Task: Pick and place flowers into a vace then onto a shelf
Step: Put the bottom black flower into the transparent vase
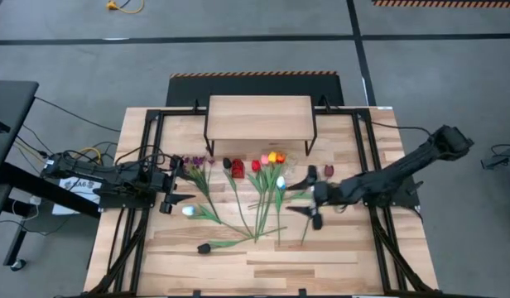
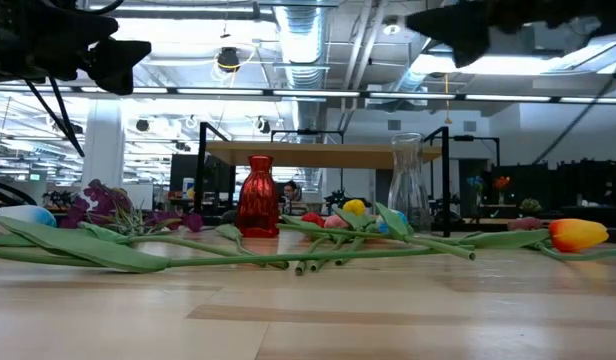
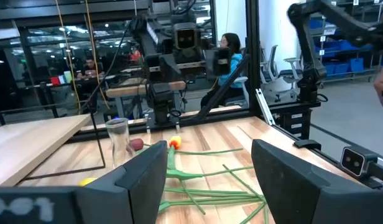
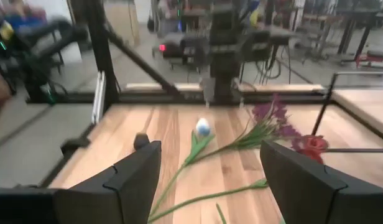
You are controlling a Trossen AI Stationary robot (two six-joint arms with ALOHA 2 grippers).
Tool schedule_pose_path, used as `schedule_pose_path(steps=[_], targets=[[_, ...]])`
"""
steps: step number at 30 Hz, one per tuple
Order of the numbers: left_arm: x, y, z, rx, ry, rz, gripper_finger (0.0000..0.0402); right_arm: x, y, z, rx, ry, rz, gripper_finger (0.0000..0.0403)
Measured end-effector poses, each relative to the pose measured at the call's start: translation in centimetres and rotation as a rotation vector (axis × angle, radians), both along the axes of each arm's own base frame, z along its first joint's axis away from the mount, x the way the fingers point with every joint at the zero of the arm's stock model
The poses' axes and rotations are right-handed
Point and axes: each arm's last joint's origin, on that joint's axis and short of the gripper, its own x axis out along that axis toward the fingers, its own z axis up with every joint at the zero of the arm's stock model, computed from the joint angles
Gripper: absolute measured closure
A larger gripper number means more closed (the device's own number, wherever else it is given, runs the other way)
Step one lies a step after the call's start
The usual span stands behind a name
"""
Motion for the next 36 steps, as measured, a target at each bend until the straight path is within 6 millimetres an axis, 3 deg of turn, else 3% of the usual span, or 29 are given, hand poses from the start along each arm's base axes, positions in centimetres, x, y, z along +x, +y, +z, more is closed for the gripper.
schedule_pose_path(steps=[6,14,22,31,36], targets=[[0.0,0.0,-0.1,-0.018,0.009,-0.006,0.0177,5.0,2.2,0.1,-0.050,0.090,0.002,0.0135],[-0.1,-0.4,-0.1,-0.112,0.032,-0.138,0.0177,10.3,5.2,-0.9,-0.174,0.223,0.046,0.0135],[0.0,0.0,-0.1,-0.208,0.040,-0.027,0.0177,15.7,8.1,-1.9,-0.241,0.395,0.112,0.0135],[0.0,0.1,-0.1,-0.276,0.047,0.003,0.0177,19.4,10.4,-4.2,-0.284,0.614,0.195,0.0135],[0.0,0.1,-0.1,-0.280,0.051,0.003,0.0177,21.1,11.2,-5.1,-0.264,0.641,0.246,0.0135]])
